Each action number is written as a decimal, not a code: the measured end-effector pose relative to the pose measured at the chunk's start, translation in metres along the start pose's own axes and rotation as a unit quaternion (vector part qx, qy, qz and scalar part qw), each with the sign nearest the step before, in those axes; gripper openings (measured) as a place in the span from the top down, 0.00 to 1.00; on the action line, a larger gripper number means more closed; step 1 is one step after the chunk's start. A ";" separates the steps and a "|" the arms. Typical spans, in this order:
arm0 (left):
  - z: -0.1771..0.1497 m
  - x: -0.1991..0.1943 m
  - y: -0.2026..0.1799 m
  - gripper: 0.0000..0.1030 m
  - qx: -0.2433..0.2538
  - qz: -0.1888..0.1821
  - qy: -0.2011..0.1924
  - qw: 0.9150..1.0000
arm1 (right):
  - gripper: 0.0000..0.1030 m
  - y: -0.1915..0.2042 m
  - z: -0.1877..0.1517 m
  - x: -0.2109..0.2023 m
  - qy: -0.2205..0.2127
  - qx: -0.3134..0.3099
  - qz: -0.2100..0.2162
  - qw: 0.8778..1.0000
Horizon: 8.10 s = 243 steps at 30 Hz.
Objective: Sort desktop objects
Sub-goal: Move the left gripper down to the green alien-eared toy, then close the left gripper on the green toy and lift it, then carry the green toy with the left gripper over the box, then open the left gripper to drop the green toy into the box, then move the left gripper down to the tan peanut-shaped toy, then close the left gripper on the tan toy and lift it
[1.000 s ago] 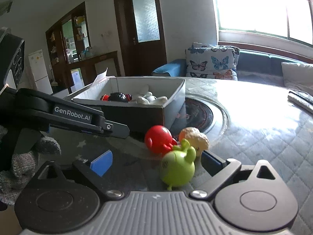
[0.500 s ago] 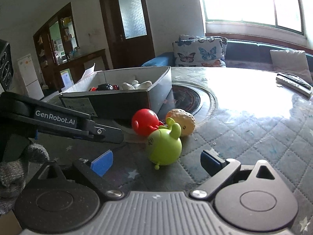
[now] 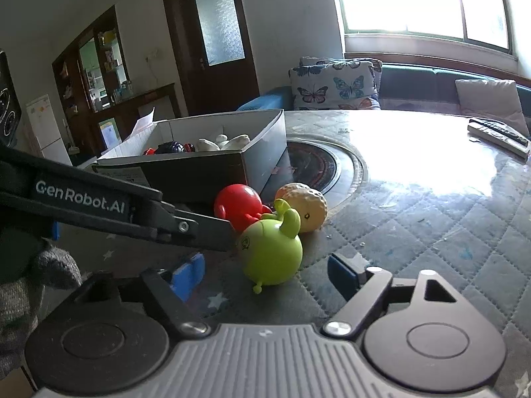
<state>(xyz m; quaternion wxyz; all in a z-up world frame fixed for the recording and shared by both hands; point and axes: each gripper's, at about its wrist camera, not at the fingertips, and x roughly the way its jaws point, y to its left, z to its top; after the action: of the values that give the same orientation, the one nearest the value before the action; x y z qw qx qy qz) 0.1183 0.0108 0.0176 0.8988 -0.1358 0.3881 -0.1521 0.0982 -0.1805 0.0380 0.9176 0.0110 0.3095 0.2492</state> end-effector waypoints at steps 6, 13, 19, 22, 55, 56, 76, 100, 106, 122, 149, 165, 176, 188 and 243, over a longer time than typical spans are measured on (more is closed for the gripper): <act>0.004 0.009 -0.002 0.63 0.001 -0.007 0.009 1.000 | 0.25 -0.001 0.001 0.006 0.001 0.000 0.004 1.000; 0.008 0.017 -0.005 0.63 0.012 -0.006 0.018 1.000 | 0.30 -0.006 0.003 0.013 0.002 0.008 0.008 1.000; 0.011 0.024 -0.006 0.62 0.016 -0.010 0.024 1.000 | 0.36 -0.010 0.003 0.018 0.005 0.016 0.013 1.000; 0.012 0.025 -0.007 0.62 0.019 -0.012 0.026 0.999 | 0.39 -0.011 0.003 0.019 0.006 0.017 0.015 1.000; 0.019 0.042 0.008 0.53 -0.059 -0.049 0.056 0.995 | 0.53 -0.013 0.000 0.023 0.004 0.024 0.010 1.000; 0.019 0.042 0.009 0.53 -0.060 -0.050 0.057 0.995 | 0.53 -0.013 0.000 0.023 0.004 0.023 0.010 1.000; 0.011 0.024 0.009 0.54 -0.060 -0.074 0.033 0.995 | 0.54 -0.003 0.002 0.002 -0.008 0.005 0.009 1.000; 0.112 0.001 0.085 0.54 -0.091 -0.030 -0.078 0.992 | 0.54 0.055 0.115 0.077 -0.069 -0.073 0.047 0.994; 0.114 0.032 0.106 0.54 -0.114 -0.035 -0.055 0.991 | 0.53 0.051 0.112 0.107 -0.040 -0.066 0.042 0.996; 0.103 0.050 0.099 0.53 -0.095 -0.008 -0.038 0.995 | 0.52 0.045 0.091 0.095 -0.043 -0.060 0.028 0.997; 0.104 0.032 0.084 0.54 -0.080 0.006 -0.053 0.995 | 0.44 0.027 0.075 0.066 -0.053 -0.023 0.023 0.998; 0.065 0.004 0.057 0.55 -0.045 -0.003 -0.062 0.997 | 0.40 0.024 0.045 0.038 -0.036 -0.031 0.015 0.999; 0.040 0.009 0.053 0.55 -0.065 -0.004 -0.037 0.997 | 0.39 0.017 0.026 0.025 -0.028 -0.015 0.008 0.999; 0.038 0.011 0.045 0.55 -0.075 -0.009 -0.032 0.997 | 0.40 0.000 0.025 0.025 -0.029 0.013 -0.016 0.999; 0.060 0.105 -0.022 0.59 -0.034 0.008 0.087 0.996 | 0.57 -0.038 0.002 0.023 -0.007 0.065 -0.028 0.997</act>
<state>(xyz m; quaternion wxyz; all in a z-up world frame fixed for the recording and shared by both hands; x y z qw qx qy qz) 0.2279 -0.0414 -0.0035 0.8578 -0.1492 0.4706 -0.1431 0.1316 -0.2026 0.0200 0.9236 0.0634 0.3191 0.2030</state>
